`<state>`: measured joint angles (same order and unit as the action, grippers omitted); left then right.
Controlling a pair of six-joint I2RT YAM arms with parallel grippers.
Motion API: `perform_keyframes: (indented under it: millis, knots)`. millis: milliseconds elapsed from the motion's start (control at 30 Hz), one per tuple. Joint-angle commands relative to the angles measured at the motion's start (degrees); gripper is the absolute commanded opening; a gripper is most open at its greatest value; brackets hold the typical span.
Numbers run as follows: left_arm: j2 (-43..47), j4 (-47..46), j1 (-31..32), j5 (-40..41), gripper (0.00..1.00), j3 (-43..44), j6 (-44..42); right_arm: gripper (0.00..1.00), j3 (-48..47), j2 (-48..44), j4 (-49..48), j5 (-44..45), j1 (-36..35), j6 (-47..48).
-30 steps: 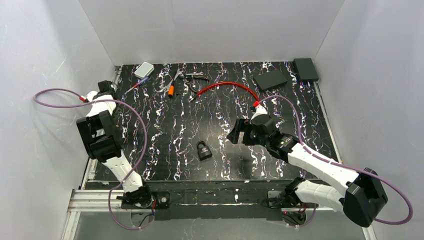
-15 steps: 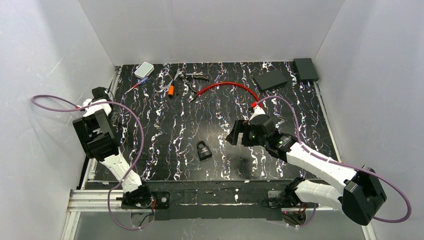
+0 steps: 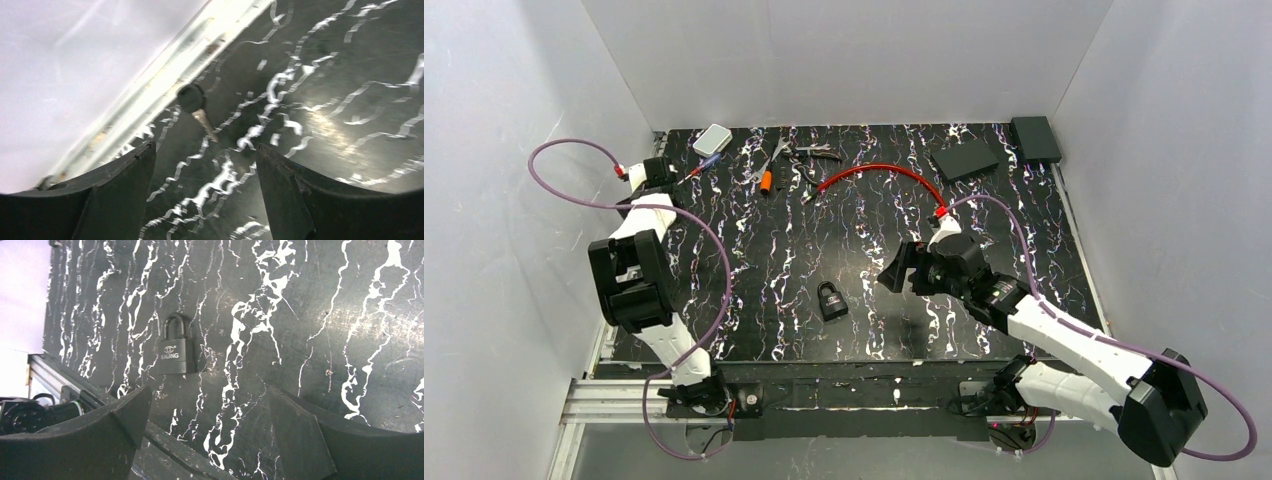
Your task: Unlock with the key
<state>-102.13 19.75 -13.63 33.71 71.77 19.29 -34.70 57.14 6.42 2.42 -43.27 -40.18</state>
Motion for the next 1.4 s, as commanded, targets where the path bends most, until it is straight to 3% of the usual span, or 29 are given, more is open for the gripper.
perform_keyframes:
  millis: [0,200,300,367,467,500,833,1033,1367]
  knots:
    - [2.9,-10.2,-1.0,10.2,0.71,-5.2,-14.6,0.93,0.0,-2.7,0.0,-2.0,-0.3,1.2]
    - [-0.9,-16.5,0.3,10.7,0.69,-4.8,-30.5,0.93,1.2,-4.0,-0.7,-5.2,-0.3,1.8]
    - [-2.3,-16.6,-0.2,10.1,0.64,-4.6,-34.4,0.93,2.2,-4.7,-1.5,-6.1,-0.3,1.7]
    - [-2.3,-16.0,-0.5,9.1,0.5,-4.8,-34.7,0.92,3.1,-5.5,-1.7,-6.2,-0.3,1.7]
    - [-4.0,-17.3,-0.5,13.1,0.15,-4.2,-38.0,0.92,3.9,-6.8,-1.2,-6.3,-0.3,2.0]
    - [-4.8,-18.5,-0.5,15.0,0.11,-3.9,-39.7,0.93,4.2,-7.4,-0.9,-6.4,-0.3,2.2]
    - [-8.6,-19.4,-3.0,18.4,0.15,-2.5,-43.1,0.92,5.3,-9.4,0.0,-5.5,-0.3,3.7]
    - [-9.2,-15.6,-6.5,14.0,0.17,-2.4,-39.3,0.92,5.7,-8.6,-0.6,-5.8,-0.3,3.8]
    - [-13.0,-11.7,-6.5,9.4,0.2,-1.2,-37.0,0.92,4.8,-7.3,-1.0,-6.0,-0.3,4.2]
